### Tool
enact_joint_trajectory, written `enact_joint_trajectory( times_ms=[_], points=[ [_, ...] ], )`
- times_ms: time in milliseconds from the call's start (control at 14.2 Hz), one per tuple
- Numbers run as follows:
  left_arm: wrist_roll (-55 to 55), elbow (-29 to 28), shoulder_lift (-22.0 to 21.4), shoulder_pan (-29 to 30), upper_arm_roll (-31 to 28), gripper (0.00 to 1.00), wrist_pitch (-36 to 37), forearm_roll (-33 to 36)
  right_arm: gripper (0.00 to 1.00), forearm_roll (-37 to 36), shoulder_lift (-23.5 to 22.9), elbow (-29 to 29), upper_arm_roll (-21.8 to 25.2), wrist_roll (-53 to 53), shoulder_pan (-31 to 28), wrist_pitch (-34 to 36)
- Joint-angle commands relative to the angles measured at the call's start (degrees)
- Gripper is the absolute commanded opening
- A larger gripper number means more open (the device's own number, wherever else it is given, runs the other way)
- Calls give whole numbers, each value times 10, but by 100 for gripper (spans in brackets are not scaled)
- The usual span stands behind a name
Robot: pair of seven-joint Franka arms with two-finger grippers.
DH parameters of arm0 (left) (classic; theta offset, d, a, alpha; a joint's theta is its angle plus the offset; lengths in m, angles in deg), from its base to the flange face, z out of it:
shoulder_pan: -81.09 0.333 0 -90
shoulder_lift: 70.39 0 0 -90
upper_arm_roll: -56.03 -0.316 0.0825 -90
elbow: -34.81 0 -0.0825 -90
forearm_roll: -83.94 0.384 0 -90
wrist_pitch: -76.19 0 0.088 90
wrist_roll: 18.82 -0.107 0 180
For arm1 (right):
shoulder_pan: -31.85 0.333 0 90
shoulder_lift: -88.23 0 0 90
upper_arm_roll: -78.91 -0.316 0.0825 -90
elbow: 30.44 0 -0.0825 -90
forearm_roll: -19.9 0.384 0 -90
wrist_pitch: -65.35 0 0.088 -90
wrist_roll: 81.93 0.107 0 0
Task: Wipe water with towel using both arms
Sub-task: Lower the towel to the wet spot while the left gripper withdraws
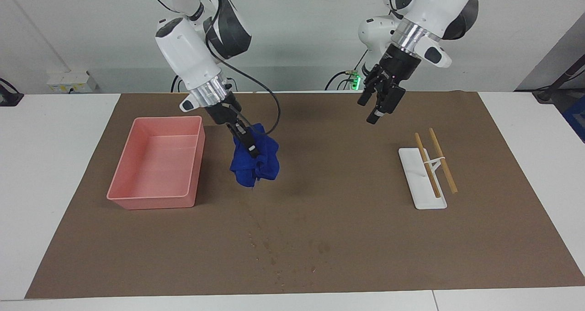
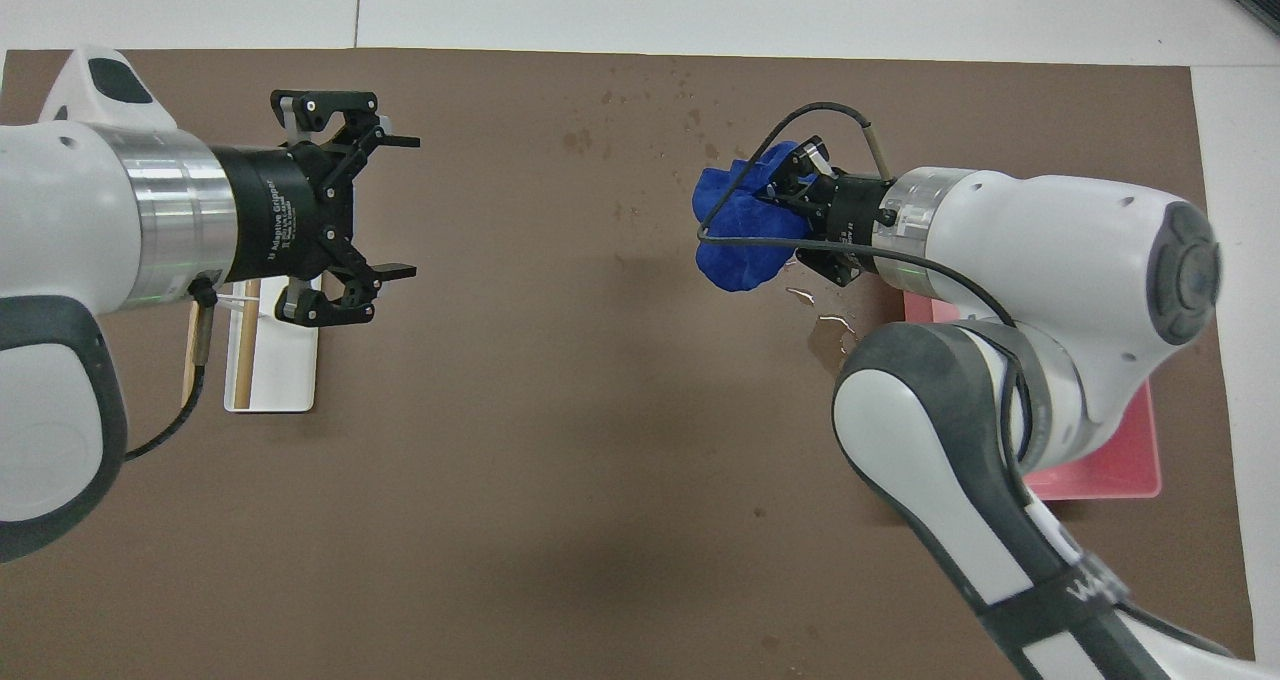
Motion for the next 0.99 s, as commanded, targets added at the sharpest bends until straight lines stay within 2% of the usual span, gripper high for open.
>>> enact_joint_trajectory(
  times_ms=[0,141,282,423,563,704,915],
  points=[
    [-200,-1,-11,33,2,100,61,53,0,-5,-81,28,-5,-63,-6,-79],
    [-346,2,-12,32,3,100,118,143,0,-6,-125,55,-4,-108,-9,-102],
    [-492,19,-12,35,2,100,161,176,0,-6,-150,57,-1,-171,-16,-127],
    [-654,37,-9,44,-11,100,213,228,0,-7,-163,38,0,-186,-26,-123],
    [-763,70,-1,45,-33,100,281,250,0,-7,-145,-14,2,-185,-26,-115],
    [-788,105,14,55,-43,100,322,253,0,-7,-127,-54,8,-183,-26,-89],
    [-788,132,36,45,-64,100,351,240,0,-27,-109,-72,25,-179,-26,-3]
  ],
)
